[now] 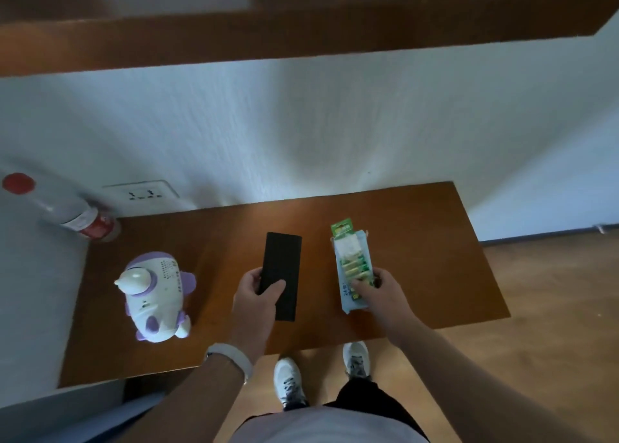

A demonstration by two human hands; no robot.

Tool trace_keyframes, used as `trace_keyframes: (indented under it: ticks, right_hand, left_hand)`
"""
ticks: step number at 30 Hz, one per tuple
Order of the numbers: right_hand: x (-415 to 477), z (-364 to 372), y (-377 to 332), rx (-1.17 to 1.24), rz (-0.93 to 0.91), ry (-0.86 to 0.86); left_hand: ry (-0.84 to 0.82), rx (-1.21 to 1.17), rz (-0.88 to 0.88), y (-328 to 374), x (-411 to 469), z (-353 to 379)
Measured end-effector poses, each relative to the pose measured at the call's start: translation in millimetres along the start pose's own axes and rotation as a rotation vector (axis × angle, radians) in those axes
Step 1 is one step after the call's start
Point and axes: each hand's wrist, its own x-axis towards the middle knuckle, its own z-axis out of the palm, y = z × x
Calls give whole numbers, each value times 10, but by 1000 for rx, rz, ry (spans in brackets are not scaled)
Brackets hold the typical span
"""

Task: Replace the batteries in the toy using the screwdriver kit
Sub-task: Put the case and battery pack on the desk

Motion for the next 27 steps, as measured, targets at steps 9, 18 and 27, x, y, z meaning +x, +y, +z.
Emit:
trace_keyframes:
  ticks: [9,18,27]
  right_hand:
    - [286,-10,176,-68,29,-42]
    - [395,-30,251,-47,30,-21]
    - [452,5,255,-299,-40,45]
  left_hand:
    - [15,55,-39,-132,105,142]
    - [45,50,-64,-189,94,200]
    - [50,36,-81,-213,91,218]
